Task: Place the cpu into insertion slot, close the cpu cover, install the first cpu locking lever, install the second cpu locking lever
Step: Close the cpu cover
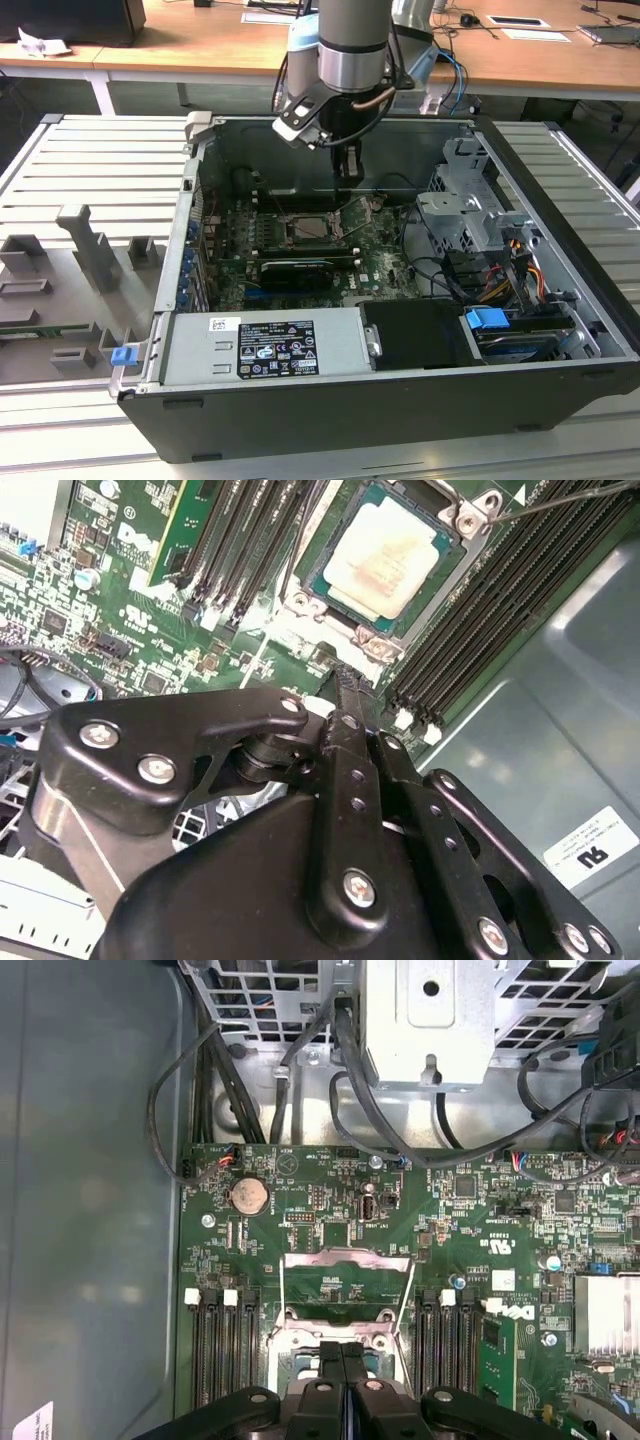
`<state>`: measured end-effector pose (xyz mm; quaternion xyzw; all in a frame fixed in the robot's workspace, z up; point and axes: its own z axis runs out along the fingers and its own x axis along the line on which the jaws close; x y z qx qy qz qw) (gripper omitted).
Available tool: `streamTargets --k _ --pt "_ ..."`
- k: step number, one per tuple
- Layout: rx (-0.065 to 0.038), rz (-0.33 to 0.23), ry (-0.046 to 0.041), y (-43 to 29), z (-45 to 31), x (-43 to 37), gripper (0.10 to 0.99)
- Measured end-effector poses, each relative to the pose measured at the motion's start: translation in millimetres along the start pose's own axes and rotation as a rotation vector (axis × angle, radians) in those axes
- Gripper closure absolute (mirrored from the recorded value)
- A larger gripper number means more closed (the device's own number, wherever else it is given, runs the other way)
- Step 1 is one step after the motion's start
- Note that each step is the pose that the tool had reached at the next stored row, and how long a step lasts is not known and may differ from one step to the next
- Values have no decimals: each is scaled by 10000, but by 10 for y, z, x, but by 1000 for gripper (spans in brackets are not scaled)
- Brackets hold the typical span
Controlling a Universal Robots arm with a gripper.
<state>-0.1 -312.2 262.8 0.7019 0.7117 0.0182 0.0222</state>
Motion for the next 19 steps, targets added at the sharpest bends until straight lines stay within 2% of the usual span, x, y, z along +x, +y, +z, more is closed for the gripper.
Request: streamTargets --k 19 --pt "62 0 0 247 -9 -3 980"
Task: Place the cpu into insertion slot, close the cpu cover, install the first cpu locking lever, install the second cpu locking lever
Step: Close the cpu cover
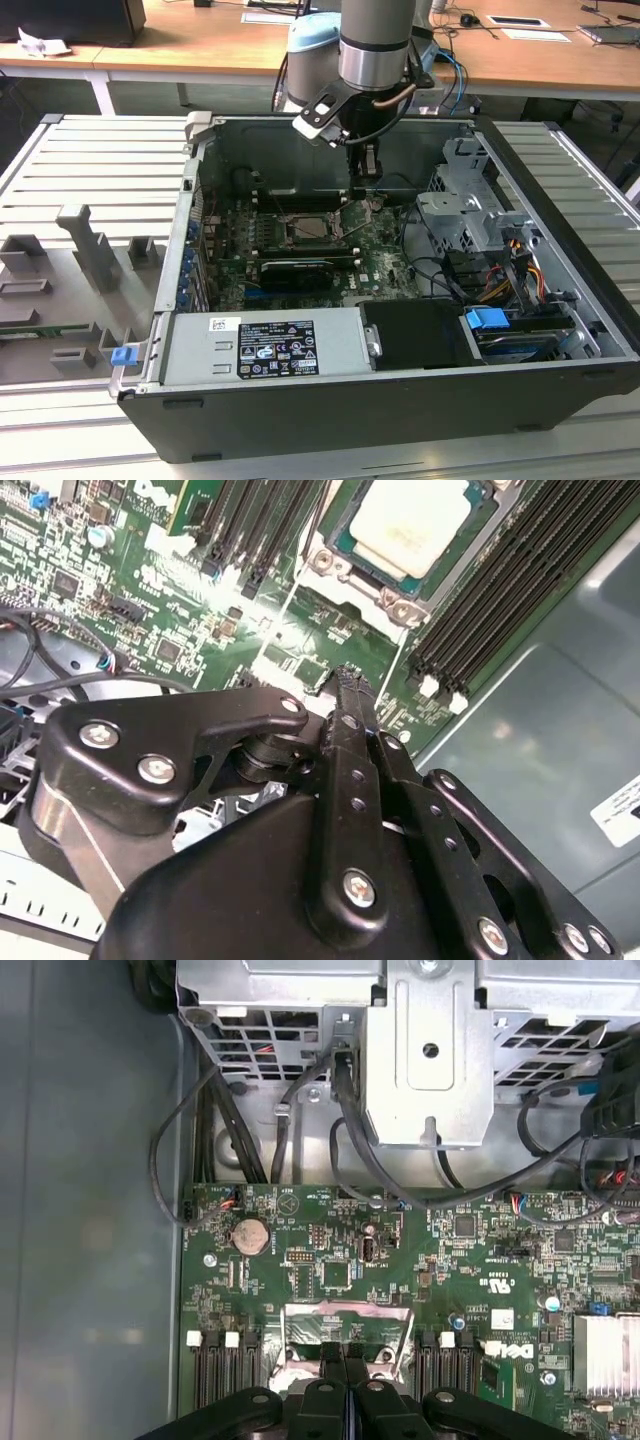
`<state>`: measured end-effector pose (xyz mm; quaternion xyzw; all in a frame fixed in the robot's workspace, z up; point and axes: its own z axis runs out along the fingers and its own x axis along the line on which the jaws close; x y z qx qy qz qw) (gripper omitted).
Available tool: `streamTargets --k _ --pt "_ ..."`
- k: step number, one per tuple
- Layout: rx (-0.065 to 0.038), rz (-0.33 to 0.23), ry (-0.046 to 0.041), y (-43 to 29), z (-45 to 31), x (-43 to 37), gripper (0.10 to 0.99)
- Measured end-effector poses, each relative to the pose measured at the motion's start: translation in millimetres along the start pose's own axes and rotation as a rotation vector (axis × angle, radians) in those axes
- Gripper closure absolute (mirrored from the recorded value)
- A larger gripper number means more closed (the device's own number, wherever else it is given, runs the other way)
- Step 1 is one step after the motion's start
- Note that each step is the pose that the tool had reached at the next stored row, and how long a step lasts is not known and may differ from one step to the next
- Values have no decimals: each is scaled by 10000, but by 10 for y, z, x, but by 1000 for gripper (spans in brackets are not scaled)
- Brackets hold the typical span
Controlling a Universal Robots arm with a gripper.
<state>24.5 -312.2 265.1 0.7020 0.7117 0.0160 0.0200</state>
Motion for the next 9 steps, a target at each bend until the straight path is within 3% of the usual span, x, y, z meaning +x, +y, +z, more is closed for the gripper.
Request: streamTargets --k 6,9 --pt "21 0 1 134 8 -2 980" --pt "24 -3 -45 184 15 -3 980"
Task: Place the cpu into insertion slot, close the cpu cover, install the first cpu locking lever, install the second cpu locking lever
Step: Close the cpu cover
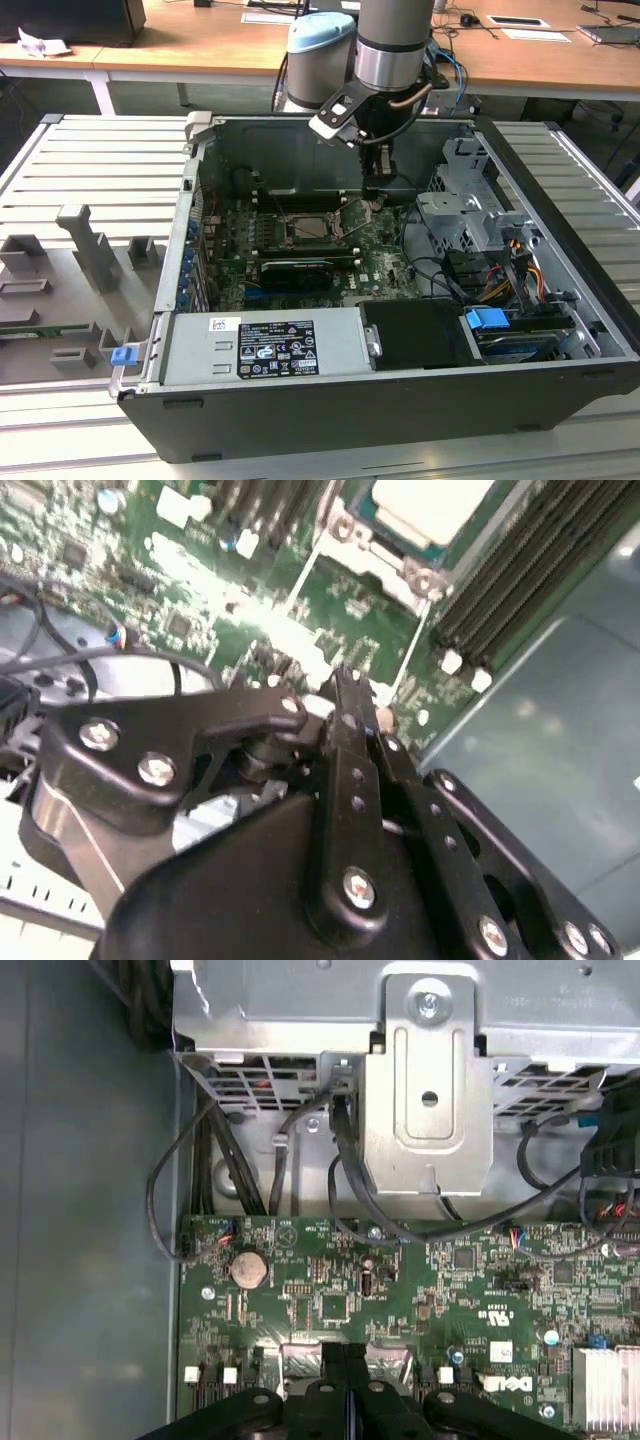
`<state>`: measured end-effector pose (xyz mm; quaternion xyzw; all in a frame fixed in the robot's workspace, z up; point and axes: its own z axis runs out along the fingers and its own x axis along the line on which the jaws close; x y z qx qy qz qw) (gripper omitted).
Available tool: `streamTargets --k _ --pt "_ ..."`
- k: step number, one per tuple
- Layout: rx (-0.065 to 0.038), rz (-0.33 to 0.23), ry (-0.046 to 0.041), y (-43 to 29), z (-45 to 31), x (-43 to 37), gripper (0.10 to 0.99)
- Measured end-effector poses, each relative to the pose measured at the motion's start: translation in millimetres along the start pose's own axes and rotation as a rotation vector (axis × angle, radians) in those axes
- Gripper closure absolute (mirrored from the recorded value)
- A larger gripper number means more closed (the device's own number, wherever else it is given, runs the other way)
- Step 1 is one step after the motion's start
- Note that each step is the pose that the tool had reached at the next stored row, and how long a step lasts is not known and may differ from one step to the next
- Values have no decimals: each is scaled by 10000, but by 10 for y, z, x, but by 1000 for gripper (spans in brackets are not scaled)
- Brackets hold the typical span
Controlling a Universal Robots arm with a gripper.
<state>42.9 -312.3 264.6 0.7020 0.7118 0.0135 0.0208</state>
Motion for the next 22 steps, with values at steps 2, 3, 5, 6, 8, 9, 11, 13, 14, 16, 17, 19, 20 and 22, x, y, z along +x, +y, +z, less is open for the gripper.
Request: streamTargets --k 2,3,5,6,8,9,11,13,14,16,17,19,20,22 --pt "-1 0 -5 18 12 0 980" --pt "0 -1 -24 46 35 0 980" --pt "0 -4 -42 92 74 0 980" --pt "0 -4 -55 104 85 0 980" --pt "1 -6 -70 139 104 -1 980" --pt "1 -7 -70 166 107 -2 980" --pt "0 -9 -68 198 128 -1 980" --pt "1 -9 -71 195 200 -2 980" --pt "0 -8 -72 191 216 -3 980" --pt "6 -9 -74 180 224 -3 980" --pt "9 -10 -72 178 227 -3 980" --pt "14 -5 -75 177 229 -4 980" --pt "14 -4 -75 177 229 -4 980" --pt "14 -1 -73 174 230 -4 980"
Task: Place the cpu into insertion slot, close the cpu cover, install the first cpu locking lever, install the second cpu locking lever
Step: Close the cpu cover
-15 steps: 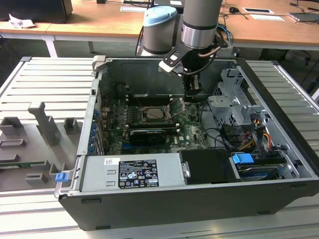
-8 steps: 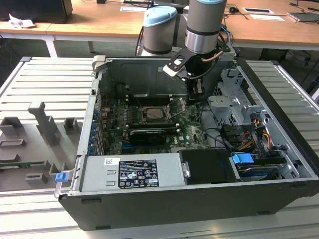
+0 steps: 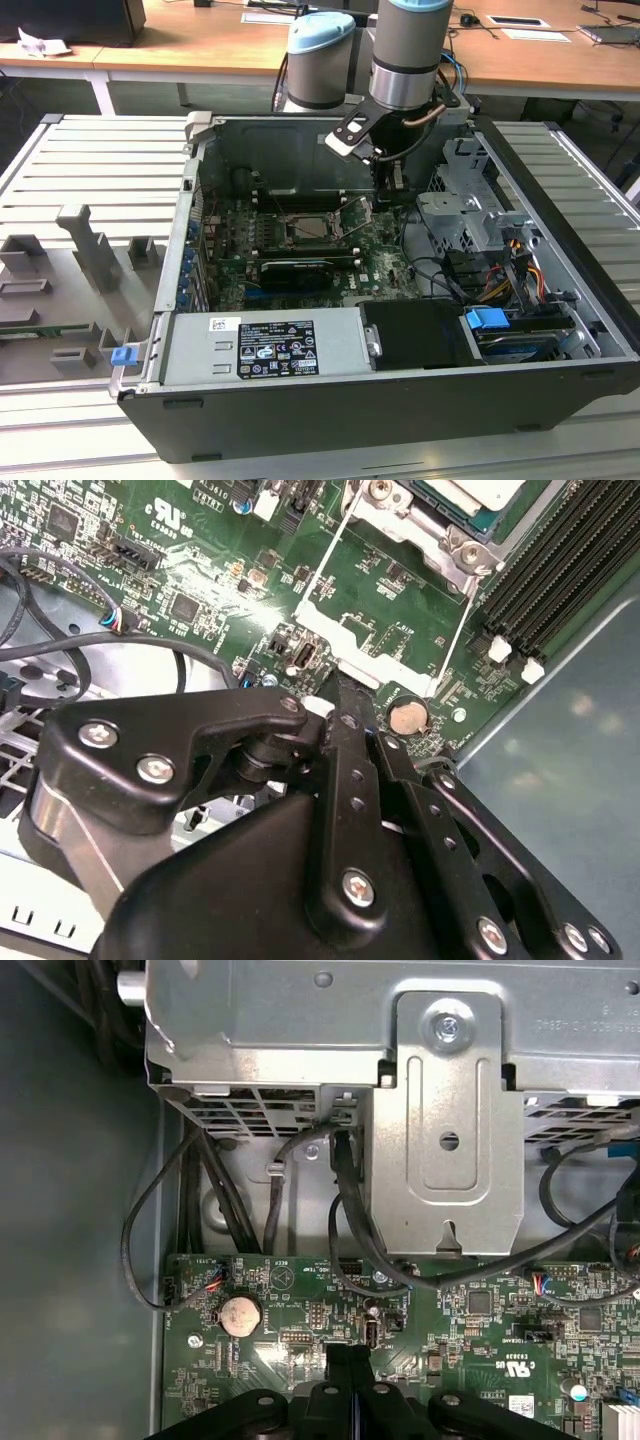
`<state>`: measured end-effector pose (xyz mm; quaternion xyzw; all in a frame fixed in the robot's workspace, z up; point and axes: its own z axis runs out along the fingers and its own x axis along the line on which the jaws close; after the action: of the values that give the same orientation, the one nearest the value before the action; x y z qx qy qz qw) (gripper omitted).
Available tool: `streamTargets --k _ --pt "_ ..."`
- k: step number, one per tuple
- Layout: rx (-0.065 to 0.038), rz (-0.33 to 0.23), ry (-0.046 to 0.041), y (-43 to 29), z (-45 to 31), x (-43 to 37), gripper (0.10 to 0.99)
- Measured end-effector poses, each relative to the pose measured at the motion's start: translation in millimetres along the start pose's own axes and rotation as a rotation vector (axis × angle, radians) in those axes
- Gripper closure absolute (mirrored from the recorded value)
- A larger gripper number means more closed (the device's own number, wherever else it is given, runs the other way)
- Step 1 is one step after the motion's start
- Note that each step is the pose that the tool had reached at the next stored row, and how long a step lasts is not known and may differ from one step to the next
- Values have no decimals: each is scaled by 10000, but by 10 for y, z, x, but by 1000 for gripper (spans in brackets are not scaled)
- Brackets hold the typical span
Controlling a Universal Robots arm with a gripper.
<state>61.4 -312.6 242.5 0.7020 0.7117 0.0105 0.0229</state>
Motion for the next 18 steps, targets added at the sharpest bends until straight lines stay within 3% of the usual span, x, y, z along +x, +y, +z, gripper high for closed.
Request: streamTargets --k 18 --pt "0 0 1 -77 -3 1 980"
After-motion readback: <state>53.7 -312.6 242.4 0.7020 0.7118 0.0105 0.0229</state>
